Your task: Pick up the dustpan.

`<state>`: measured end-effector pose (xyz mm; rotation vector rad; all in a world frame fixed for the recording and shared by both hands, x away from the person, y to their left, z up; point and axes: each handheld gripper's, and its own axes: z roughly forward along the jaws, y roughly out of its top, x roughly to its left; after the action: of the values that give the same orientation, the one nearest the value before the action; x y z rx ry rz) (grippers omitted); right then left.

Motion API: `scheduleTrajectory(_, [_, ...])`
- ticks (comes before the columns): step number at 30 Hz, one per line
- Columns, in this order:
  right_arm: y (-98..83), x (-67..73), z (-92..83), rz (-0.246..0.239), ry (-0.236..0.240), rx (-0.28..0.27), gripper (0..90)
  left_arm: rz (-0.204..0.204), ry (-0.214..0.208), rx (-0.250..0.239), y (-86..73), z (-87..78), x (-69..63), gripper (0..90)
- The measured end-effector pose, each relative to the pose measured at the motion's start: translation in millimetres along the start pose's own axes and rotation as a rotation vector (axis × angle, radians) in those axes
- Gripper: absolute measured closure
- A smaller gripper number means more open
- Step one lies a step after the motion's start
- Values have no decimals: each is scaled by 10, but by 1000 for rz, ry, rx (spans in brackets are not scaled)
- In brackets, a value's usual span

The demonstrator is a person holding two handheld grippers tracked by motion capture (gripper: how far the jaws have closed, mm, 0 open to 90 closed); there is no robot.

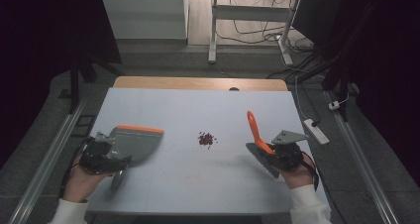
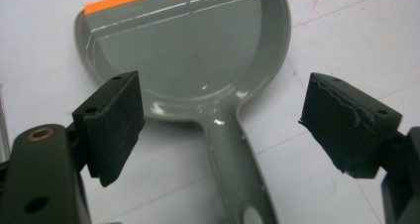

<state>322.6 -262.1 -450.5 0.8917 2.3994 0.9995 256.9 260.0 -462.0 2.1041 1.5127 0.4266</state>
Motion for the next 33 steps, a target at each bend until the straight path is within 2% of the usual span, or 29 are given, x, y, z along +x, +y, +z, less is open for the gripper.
scheduleTrajectory(4, [-5,14,17,-6,2,5,698,-22,-1,34,-80,42,10,150])
scheduleTrajectory(7, [-4,25,28,-7,2,9,698,-52,1,78,-114,125,19,141])
scheduleTrajectory(8, [-4,26,30,-8,1,10,698,-75,2,90,-126,169,34,141])
scheduleTrajectory(9, [-4,26,31,-8,1,10,698,-75,2,90,-126,169,34,143])
scheduleTrajectory(12, [-9,19,32,-7,0,10,698,-91,-28,122,-139,248,32,145])
scheduleTrajectory(17, [-16,14,32,-4,-1,11,699,-106,-53,137,-149,314,27,148])
scheduleTrajectory(24, [-13,23,40,-10,-4,13,699,-132,-56,148,-174,419,68,179])
scheduleTrajectory(29, [-15,24,46,-13,-6,18,698,-151,-63,132,-192,476,95,218])
scheduleTrajectory(33, [-20,24,58,-14,-6,21,698,-160,-85,122,-194,535,76,271])
